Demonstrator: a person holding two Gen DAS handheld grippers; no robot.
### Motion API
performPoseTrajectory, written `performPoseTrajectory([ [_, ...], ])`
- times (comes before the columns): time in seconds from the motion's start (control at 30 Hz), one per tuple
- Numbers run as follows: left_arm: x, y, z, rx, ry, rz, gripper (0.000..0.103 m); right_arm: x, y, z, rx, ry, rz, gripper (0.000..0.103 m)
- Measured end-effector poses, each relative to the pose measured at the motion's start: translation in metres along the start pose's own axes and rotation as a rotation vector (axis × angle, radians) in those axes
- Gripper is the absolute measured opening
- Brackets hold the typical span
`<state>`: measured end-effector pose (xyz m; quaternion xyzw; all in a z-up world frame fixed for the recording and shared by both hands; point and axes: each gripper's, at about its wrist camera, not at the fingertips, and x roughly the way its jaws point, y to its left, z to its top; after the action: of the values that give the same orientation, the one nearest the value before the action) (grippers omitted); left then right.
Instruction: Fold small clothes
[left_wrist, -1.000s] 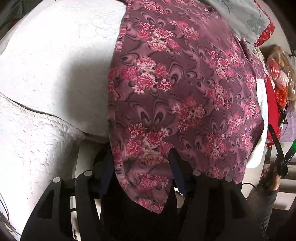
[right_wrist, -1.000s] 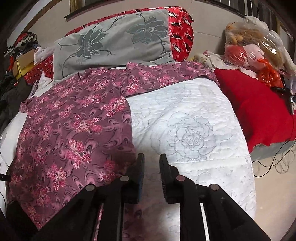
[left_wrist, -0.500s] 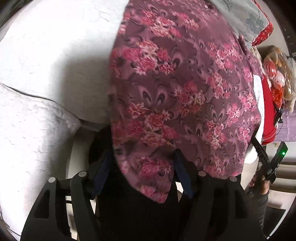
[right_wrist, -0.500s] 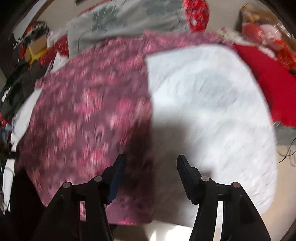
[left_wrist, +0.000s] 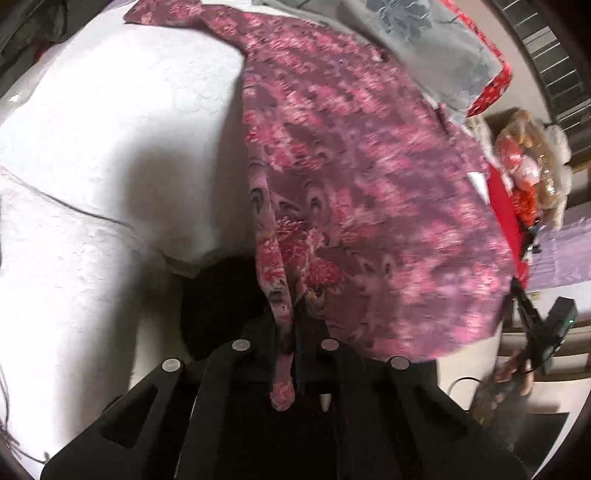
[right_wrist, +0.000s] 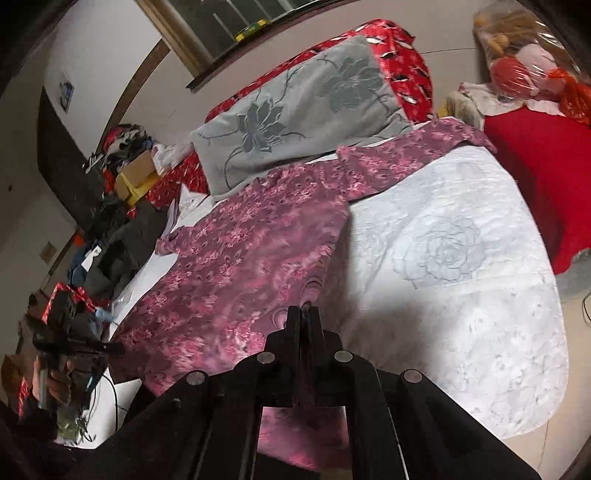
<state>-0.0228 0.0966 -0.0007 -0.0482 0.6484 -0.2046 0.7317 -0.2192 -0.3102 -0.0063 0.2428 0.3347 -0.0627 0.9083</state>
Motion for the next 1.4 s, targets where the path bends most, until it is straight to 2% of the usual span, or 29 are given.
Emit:
performPoseTrajectory([
  [0.13,0.036,0.021,-0.001,-0.040,0.093,0.081,0.007,0.049,-0.033,-0.029,0.074,0.156,-0.118,0.003],
  [0.17,0.041,0.025,-0.002,-0.034,0.099,0.130,0.007,0.062,-0.040,-0.036,0.084,0.203,-0.151,0.002],
  [0.2,0.041,0.026,-0.004,-0.023,0.091,0.156,0.007,0.076,-0.044,-0.040,0.075,0.261,-0.224,0.002],
  [0.23,0.036,0.028,-0.003,-0.018,0.074,0.152,0.007,0.081,-0.044,-0.040,0.065,0.280,-0.266,0.002],
  [0.27,0.027,0.031,0.000,-0.019,0.041,0.131,0.007,0.083,-0.043,-0.034,0.063,0.275,-0.270,0.002],
  [0.3,0.016,0.030,0.006,-0.015,-0.005,0.111,0.007,0.082,-0.040,-0.020,0.073,0.230,-0.238,0.006],
  [0.37,-0.003,0.022,0.024,0.020,-0.087,0.086,0.012,0.082,-0.030,0.006,0.068,0.155,-0.199,0.008],
  [0.4,-0.007,0.015,0.033,0.039,-0.116,0.079,0.024,0.087,-0.019,0.024,0.052,0.117,-0.177,0.008],
  [0.43,-0.008,0.003,0.049,0.066,-0.154,0.073,0.043,0.095,-0.012,0.038,0.038,0.093,-0.163,0.008],
  [0.5,0.004,-0.018,0.078,0.099,-0.200,0.079,0.060,0.120,-0.001,0.061,0.017,0.062,-0.142,0.008],
  [0.6,0.049,-0.045,0.118,0.113,-0.198,0.099,0.059,0.166,0.003,0.076,0.012,0.066,-0.145,0.008],
  [0.67,0.082,-0.058,0.138,0.112,-0.192,0.148,0.059,0.207,-0.003,0.075,-0.020,0.157,-0.215,0.008],
  [0.7,0.094,-0.060,0.143,0.113,-0.180,0.183,0.059,0.212,-0.005,0.077,-0.025,0.166,-0.213,0.007],
  [0.73,0.103,-0.063,0.146,0.115,-0.167,0.203,0.059,0.209,-0.007,0.081,-0.024,0.138,-0.188,0.004],
  [0.77,0.111,-0.067,0.150,0.119,-0.157,0.220,0.060,0.203,-0.014,0.096,0.006,0.123,-0.151,0.004],
  [0.83,0.110,-0.076,0.152,0.153,-0.199,0.212,0.061,0.185,-0.040,0.125,0.089,0.040,-0.136,0.006],
  [0.9,0.107,-0.081,0.157,0.178,-0.204,0.177,0.062,0.166,-0.089,0.164,0.231,-0.077,-0.176,0.023],
  [0.93,0.106,-0.081,0.158,0.177,-0.205,0.158,0.062,0.157,-0.124,0.182,0.330,-0.140,-0.215,0.039],
  [0.97,0.104,-0.081,0.161,0.171,-0.206,0.130,0.062,0.153,-0.146,0.190,0.394,-0.172,-0.243,0.047],
  [1.03,0.102,-0.080,0.165,0.157,-0.217,0.087,0.063,0.148,-0.202,0.209,0.571,-0.241,-0.298,0.047],
  [1.1,0.101,-0.078,0.169,0.139,-0.219,0.049,0.063,0.154,-0.242,0.220,0.701,-0.284,-0.303,0.047],
  [1.17,0.100,-0.080,0.175,0.128,-0.220,0.022,0.063,0.171,-0.269,0.228,0.802,-0.291,-0.301,0.051],
  [1.23,0.101,-0.088,0.185,0.136,-0.223,0.016,0.063,0.183,-0.289,0.235,0.857,-0.341,-0.287,0.053],
  [1.27,0.102,-0.092,0.187,0.142,-0.227,0.016,0.063,0.188,-0.296,0.242,0.862,-0.364,-0.285,0.059],
  [1.33,0.099,-0.096,0.194,0.159,-0.246,0.010,0.063,0.200,-0.309,0.251,0.870,-0.349,-0.262,0.069],
  [1.4,0.097,-0.102,0.203,0.167,-0.265,0.000,0.063,0.209,-0.313,0.262,0.841,-0.332,-0.290,0.073],
])
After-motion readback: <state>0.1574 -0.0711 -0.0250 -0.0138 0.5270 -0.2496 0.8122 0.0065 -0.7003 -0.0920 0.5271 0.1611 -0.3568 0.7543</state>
